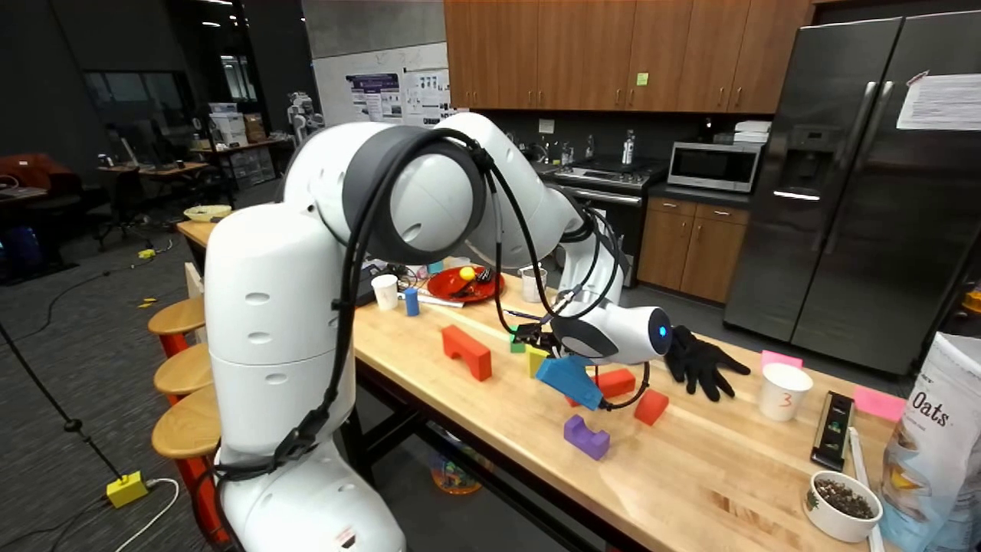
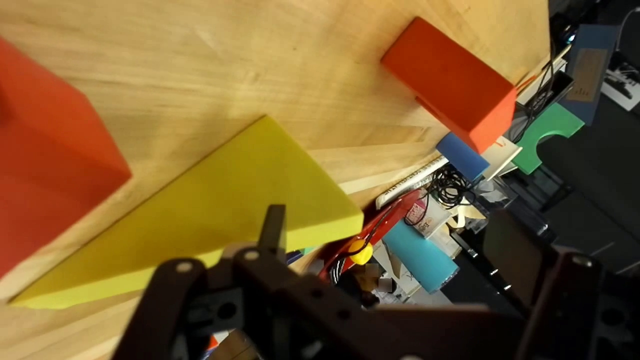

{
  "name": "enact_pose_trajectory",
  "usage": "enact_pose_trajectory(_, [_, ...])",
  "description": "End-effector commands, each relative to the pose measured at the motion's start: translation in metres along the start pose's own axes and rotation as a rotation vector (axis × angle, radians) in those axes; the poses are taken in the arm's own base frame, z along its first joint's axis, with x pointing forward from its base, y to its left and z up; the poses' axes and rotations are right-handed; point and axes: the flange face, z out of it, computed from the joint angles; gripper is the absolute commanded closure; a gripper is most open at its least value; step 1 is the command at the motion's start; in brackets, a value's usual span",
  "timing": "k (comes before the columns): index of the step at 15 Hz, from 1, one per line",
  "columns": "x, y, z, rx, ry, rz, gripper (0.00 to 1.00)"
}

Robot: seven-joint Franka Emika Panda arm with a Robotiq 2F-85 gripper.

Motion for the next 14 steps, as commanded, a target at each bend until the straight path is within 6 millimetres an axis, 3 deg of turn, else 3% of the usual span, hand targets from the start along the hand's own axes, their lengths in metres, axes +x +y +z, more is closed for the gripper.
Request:
enact_pose_trajectory(1, [0.001, 0.000, 0.000, 0.001, -0.002, 0.000, 0.00])
enact_pose_trajectory(4, [0.001, -0.002, -0.001, -0.011, -0.002, -0.001, 0.00])
enact_pose_trajectory(8, [-0.003, -0.015, -0.014, -0.167, -0.015, -0.018, 0.00])
enact_pose_trajectory(14, [-0.001, -0.058, -0.046, -0.429, -0.065, -0.047, 0.00])
